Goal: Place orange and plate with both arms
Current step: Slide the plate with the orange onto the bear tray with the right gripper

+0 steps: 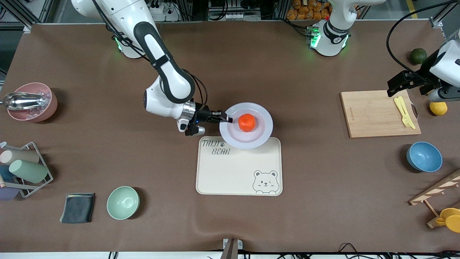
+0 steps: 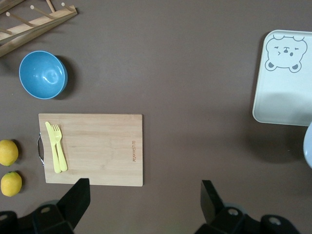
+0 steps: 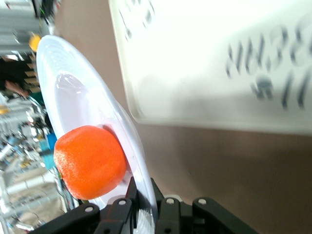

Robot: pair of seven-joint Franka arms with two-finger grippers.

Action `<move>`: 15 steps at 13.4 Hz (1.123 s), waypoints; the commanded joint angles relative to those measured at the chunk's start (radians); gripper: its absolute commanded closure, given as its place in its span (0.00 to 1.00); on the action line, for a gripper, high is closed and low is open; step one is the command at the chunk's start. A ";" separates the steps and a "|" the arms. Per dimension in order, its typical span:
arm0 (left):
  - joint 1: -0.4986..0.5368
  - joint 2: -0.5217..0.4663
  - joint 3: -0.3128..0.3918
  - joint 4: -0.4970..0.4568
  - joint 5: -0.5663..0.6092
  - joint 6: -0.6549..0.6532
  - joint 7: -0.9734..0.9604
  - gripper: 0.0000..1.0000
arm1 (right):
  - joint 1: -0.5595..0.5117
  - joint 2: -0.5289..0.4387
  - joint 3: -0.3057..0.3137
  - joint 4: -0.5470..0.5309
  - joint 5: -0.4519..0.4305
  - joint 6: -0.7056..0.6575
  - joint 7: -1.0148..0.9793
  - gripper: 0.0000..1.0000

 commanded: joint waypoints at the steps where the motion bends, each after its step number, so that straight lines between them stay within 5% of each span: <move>1: -0.003 -0.026 -0.009 -0.015 -0.016 -0.025 -0.004 0.00 | -0.057 0.123 0.009 0.152 0.013 -0.049 0.031 1.00; 4: 0.002 -0.023 -0.018 -0.003 -0.016 -0.025 -0.002 0.00 | -0.074 0.189 0.007 0.270 -0.013 -0.068 0.150 1.00; 8: 0.006 -0.025 -0.026 0.014 -0.008 -0.042 -0.002 0.00 | -0.106 0.283 0.006 0.413 -0.282 -0.066 0.492 1.00; 15: 0.011 -0.043 -0.024 0.021 -0.008 -0.068 -0.001 0.00 | -0.100 0.413 0.006 0.505 -0.287 -0.060 0.459 1.00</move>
